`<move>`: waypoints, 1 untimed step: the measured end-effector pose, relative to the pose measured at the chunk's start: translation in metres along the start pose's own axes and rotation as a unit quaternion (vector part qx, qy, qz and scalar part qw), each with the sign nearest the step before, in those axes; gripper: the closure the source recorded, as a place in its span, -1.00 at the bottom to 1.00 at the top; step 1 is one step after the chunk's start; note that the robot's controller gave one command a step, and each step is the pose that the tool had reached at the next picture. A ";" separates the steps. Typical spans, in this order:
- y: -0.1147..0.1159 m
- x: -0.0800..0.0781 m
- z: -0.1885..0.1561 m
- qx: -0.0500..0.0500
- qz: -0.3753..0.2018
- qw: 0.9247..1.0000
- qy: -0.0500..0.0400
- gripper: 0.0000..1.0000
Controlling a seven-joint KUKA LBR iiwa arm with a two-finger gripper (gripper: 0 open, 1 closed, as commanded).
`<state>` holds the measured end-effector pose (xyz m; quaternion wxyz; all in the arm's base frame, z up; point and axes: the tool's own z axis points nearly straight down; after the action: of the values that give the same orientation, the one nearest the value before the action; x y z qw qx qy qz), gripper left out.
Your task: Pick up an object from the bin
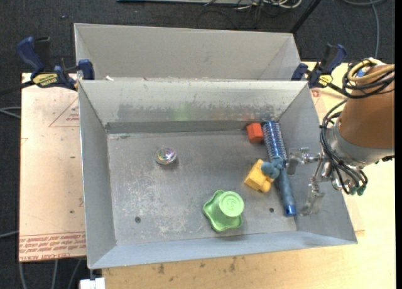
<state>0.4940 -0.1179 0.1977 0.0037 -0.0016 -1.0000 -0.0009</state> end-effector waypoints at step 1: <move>0.008 -0.059 0.126 0.000 0.069 0.998 -0.010 -1.00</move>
Offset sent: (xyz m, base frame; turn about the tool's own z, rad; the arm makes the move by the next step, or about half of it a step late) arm 0.0535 0.0080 -0.1277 0.1391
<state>0.5518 -0.1095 0.0713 -0.0061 -0.0707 -0.9975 -0.0001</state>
